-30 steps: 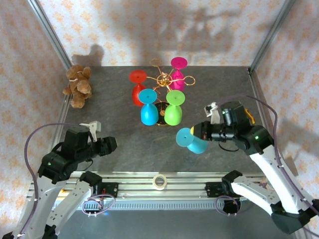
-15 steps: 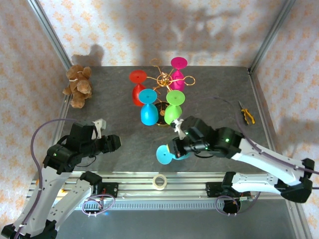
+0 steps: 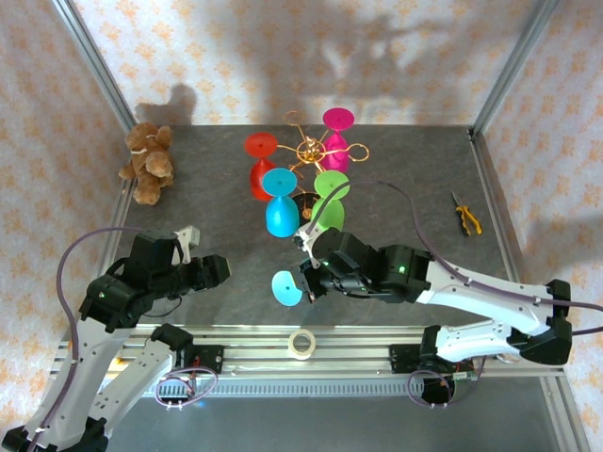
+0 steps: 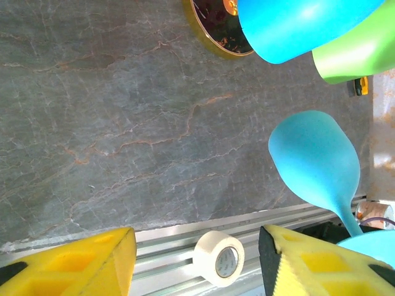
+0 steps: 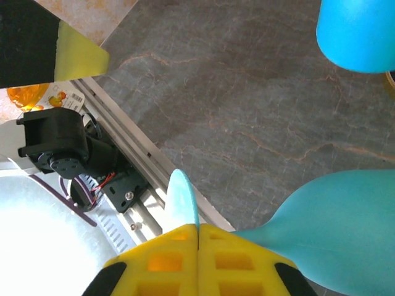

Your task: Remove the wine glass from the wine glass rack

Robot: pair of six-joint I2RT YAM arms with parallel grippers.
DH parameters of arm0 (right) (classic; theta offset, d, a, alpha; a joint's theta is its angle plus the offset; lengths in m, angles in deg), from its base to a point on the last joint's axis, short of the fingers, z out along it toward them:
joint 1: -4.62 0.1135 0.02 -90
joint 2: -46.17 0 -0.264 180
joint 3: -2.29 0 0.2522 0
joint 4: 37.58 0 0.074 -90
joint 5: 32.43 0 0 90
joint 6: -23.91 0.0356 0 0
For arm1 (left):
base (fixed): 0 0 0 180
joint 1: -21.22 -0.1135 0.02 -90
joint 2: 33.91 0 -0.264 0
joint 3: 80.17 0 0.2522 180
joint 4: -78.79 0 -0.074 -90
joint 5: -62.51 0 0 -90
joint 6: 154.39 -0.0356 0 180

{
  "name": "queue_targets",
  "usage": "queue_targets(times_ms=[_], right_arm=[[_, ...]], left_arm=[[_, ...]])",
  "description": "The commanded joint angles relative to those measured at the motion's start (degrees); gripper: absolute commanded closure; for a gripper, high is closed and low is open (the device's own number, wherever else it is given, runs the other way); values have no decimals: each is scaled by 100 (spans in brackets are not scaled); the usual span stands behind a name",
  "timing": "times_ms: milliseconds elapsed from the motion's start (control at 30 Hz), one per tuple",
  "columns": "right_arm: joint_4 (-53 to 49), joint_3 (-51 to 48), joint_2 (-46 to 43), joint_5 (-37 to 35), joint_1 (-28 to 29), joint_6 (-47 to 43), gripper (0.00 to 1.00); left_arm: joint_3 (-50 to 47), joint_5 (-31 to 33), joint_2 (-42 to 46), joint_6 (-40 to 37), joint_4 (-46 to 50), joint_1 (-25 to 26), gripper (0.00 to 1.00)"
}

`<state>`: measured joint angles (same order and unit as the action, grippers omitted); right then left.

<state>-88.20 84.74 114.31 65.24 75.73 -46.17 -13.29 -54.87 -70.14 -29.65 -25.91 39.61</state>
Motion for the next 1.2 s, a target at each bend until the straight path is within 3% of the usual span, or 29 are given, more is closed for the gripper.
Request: queue_targets(times_ms=[0, 400, 833, 1167], right_arm=[[428, 54, 191, -526, 195, -366, 100], [1142, -198, 639, -1319, 795, -809, 100], [1910, -540, 1149, -2731, 1414, -1136, 100], [2309, -514, 1463, -3575, 1721, -1353, 100]], left_arm=[[-116, -244, 7, 188, -39, 59, 43], [-397, -779, -51, 511, -212, 59, 40], [-736, -1477, 89, 1360, -667, 59, 38], [-878, -1731, 76, 1593, -847, 59, 37]])
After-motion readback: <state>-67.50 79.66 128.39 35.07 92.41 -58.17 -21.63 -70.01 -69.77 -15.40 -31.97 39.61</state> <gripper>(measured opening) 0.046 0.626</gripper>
